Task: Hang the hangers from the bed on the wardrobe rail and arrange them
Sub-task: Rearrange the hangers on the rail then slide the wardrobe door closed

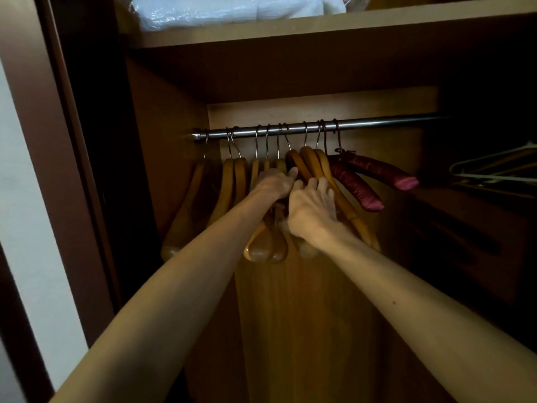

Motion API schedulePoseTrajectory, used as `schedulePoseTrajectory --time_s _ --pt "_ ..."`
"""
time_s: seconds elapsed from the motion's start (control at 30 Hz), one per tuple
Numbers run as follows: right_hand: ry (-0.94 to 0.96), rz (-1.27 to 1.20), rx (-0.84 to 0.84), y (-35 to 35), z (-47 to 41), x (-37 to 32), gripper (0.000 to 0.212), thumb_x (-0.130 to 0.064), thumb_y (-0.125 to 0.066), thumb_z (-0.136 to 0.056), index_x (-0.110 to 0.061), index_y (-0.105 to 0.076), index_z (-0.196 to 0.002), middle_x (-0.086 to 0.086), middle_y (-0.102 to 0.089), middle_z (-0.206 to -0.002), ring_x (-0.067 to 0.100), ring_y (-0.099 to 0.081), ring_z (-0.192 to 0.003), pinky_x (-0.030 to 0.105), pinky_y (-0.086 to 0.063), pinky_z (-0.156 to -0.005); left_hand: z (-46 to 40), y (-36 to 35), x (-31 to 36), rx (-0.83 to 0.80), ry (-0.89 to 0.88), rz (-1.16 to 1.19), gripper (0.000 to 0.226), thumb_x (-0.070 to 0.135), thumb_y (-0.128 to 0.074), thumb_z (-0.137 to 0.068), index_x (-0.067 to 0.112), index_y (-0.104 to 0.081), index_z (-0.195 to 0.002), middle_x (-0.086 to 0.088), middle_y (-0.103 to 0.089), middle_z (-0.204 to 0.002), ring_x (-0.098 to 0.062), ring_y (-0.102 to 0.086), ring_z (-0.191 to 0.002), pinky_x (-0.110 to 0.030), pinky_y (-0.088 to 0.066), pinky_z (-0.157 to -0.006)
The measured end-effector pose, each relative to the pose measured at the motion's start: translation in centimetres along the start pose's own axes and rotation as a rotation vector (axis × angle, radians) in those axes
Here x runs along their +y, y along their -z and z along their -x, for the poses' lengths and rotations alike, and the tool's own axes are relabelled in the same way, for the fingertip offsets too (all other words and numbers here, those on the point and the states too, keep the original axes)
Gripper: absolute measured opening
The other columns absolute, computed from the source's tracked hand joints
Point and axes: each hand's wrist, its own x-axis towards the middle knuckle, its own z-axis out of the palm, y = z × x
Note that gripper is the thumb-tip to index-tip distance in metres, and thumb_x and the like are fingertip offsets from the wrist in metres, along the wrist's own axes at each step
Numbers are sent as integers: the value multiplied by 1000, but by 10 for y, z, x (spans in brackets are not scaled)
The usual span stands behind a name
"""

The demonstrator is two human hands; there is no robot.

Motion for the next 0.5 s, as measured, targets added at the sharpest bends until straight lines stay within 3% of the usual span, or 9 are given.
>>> schedulePoseTrajectory --time_s 0.07,0.1,0.13,0.17,0.2,0.27,0.33,0.43,0.5 --pt "-11 23 13 -2 -1 -1 89 -48 -80 -75 -8 -38 -142 15 -43 -141 32 -34 -131 39 -31 -105 -1 1 -1 -25 -34 -5 61 49 -29 -106 13 -34 -154 -13 -27 -162 -19 -38 -140 -25 -23 -117" --pt "-14 30 20 -3 -3 -1 89 -49 -80 -74 -8 -39 -142 14 -44 -141 32 -34 -130 39 -31 -105 -3 2 -1 -40 -15 12 63 51 -30 -105 13 -31 -156 -12 -27 -162 -13 -53 -119 -5 -37 -100" --pt "-19 39 25 -2 -4 -1 89 -50 -79 -74 -9 -39 -142 14 -44 -140 32 -34 -130 38 -31 -104 -4 5 1 -47 9 32 66 54 -31 -104 14 -29 -156 -10 -30 -160 -6 -54 -87 8 -41 -67" --pt "-25 48 28 -2 -5 -1 89 -52 -79 -74 -9 -40 -141 14 -45 -139 32 -35 -130 38 -31 -104 -3 7 4 -50 31 31 69 58 -33 -102 14 -30 -156 -9 -34 -158 4 -41 -68 7 -35 -46" --pt "-31 61 30 -1 -7 0 89 -52 -79 -74 -9 -40 -141 14 -45 -139 31 -35 -130 37 -32 -104 1 8 7 -42 52 45 71 59 -37 -101 13 -32 -154 -9 -39 -155 4 -39 -61 -4 -36 -33" --pt "-34 78 20 1 -10 3 90 -50 -80 -74 -8 -39 -143 15 -44 -140 32 -36 -130 37 -33 -104 6 9 11 -31 93 115 68 57 -45 -99 8 -42 -146 -7 -56 -134 -9 -54 -56 -17 -43 -36" --pt "-39 58 -11 3 -11 7 95 -52 -80 -75 -7 -36 -146 15 -47 -141 33 -39 -132 38 -39 -103 10 8 12 -29 101 109 64 57 -47 -98 6 -51 -138 -1 -59 -111 -16 -60 -57 -20 -46 -39" --pt "-45 2 -40 2 -8 12 105 -60 -78 -73 -5 -31 -149 11 -57 -136 31 -52 -128 37 -47 -90 10 6 13 -22 104 68 69 65 -48 -94 9 -57 -134 -8 -64 -127 -16 -63 -57 -16 -39 -30" --pt "-42 -24 -49 1 -6 13 109 -60 -77 -74 -3 -25 -151 11 -58 -136 30 -56 -126 36 -48 -88 10 6 14 -23 121 41 76 69 -50 -90 9 -55 -137 -9 -64 -128 -15 -62 -55 -21 -43 -37"
